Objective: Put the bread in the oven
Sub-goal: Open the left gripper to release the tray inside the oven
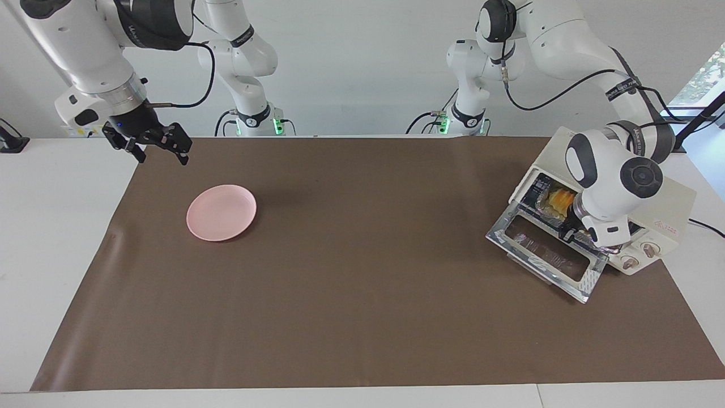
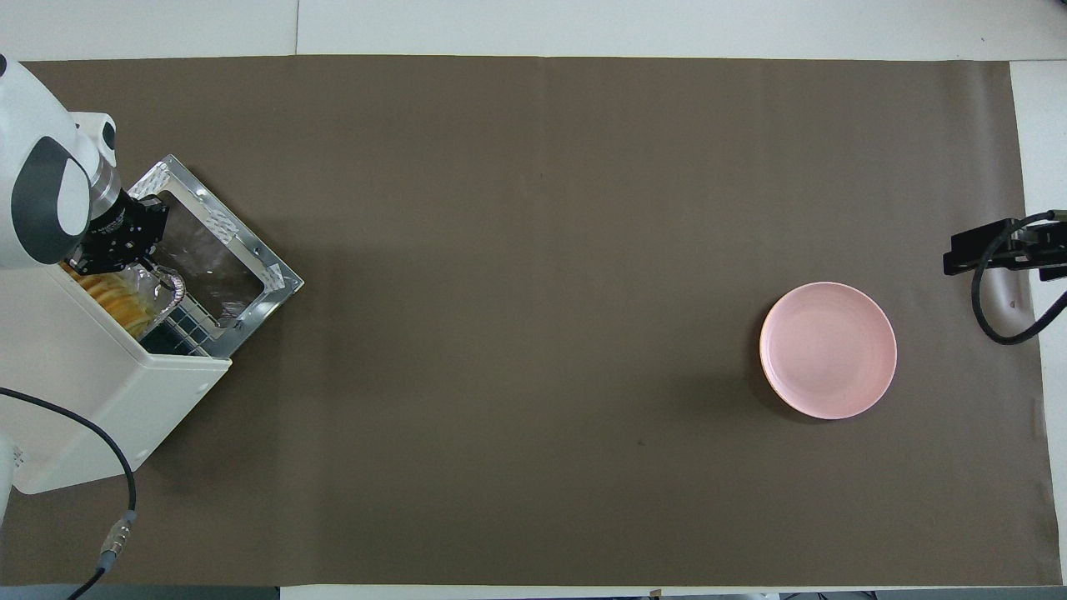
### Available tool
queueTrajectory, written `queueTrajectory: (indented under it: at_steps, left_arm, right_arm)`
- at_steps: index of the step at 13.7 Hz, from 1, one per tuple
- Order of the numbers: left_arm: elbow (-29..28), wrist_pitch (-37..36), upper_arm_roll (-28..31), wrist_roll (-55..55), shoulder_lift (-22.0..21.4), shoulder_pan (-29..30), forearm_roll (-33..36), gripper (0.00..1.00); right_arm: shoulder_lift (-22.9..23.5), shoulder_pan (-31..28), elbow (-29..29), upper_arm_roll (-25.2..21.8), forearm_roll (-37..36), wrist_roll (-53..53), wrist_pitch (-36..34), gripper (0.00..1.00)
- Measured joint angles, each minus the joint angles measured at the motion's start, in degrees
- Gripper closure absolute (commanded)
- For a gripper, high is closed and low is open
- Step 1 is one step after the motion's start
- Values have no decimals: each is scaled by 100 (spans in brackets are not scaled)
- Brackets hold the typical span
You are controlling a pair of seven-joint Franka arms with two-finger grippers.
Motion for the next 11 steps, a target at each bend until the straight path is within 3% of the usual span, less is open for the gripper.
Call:
queueTrajectory:
  at_steps: [1, 3, 4, 11]
  left_arm:
    - [0, 14, 0, 0, 0, 0, 0, 100]
    - [0, 51, 0, 2, 0, 0, 0, 11]
    - [0, 88, 0, 3, 0, 0, 0, 0]
    - [18, 209, -12, 44, -8, -18, 57, 0]
  right_arm:
    - [0, 0, 0, 0, 0, 0, 0, 0]
    - [0, 0, 0, 0, 0, 0, 0, 0]
    - [0, 0, 0, 0, 0, 0, 0, 0]
    - [0, 0, 0, 0, 0, 0, 0, 0]
